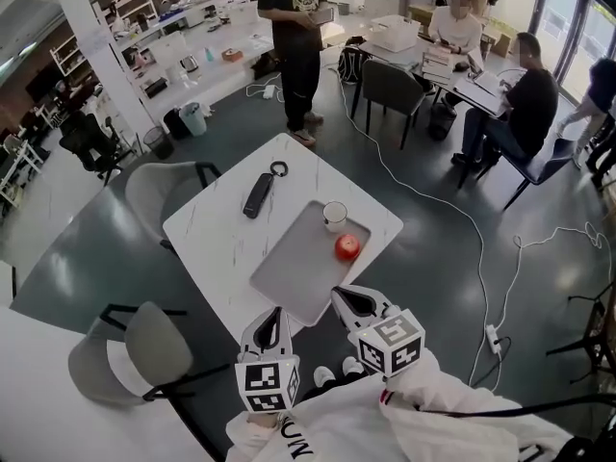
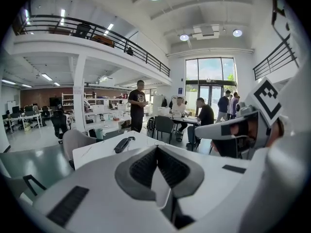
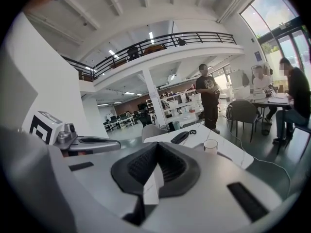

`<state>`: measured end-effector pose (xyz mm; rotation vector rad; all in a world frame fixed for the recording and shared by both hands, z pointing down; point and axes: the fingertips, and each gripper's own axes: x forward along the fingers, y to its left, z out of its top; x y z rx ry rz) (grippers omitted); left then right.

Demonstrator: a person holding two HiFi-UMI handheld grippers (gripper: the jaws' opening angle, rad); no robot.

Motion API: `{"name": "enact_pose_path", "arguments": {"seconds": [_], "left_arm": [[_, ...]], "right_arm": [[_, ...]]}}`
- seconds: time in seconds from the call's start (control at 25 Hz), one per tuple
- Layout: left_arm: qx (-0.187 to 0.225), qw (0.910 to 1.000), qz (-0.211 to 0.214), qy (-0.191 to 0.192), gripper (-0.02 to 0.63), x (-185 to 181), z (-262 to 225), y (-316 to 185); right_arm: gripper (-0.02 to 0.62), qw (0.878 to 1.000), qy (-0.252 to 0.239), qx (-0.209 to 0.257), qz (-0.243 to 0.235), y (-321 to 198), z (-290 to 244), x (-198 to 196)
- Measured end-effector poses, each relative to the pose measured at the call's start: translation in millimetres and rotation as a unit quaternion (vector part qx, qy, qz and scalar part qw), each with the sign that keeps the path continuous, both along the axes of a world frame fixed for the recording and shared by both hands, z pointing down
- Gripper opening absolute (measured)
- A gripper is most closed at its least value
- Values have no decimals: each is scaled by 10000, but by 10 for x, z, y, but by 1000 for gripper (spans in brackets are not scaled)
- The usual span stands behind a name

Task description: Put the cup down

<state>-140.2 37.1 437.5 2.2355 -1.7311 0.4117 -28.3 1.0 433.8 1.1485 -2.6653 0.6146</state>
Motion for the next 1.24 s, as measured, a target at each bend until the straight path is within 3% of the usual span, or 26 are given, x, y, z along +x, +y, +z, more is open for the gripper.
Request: {"name": "enact_pose_path", "arguments": {"seconds": [1.24], "left_arm": [[-64,10000,5,33,11,11,38,-68]], "right_arm": [[5,10000,21,13,-38,-3,17,-34]]}}
